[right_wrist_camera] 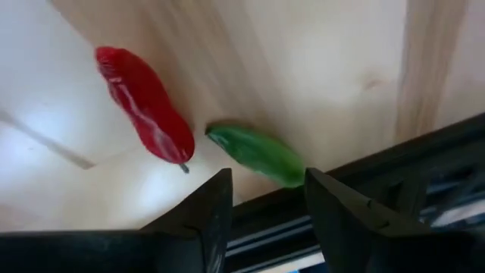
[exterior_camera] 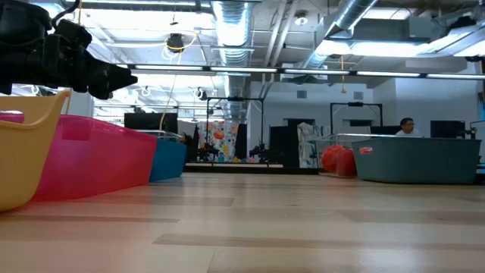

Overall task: Sort produce into baskets
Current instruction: Put the green chili pepper into the yellow bin

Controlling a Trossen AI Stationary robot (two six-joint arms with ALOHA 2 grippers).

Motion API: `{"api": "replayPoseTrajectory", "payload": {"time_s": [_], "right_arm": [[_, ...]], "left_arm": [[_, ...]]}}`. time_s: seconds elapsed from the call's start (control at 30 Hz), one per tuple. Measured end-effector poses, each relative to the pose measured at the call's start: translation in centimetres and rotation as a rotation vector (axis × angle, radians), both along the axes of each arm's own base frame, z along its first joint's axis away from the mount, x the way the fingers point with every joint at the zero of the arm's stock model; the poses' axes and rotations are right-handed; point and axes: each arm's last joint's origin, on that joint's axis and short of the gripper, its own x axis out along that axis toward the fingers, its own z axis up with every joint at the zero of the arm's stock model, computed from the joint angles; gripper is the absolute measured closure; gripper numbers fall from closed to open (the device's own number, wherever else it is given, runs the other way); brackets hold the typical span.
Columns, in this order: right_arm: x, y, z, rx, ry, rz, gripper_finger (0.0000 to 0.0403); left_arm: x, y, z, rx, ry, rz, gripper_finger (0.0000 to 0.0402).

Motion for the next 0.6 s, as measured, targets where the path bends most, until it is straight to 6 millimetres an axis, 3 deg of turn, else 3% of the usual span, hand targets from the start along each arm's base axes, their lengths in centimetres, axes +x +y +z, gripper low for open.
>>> {"api": "replayPoseTrajectory", "payload": {"time_s": [0.23,0.6], "right_arm": [[-0.32,-0.32,-1.05,0.039,0.003,-0.009,0.0236],[-0.12,-0.36,-1.04,0.047,0.000,-0.018,0.0357]], "left_arm": [[0.00,0.00,0.00,0.000,0.000,0.000,0.0220],[0.00,0.00,-0.01,0.000,0.000,0.000,0.0220]]}}
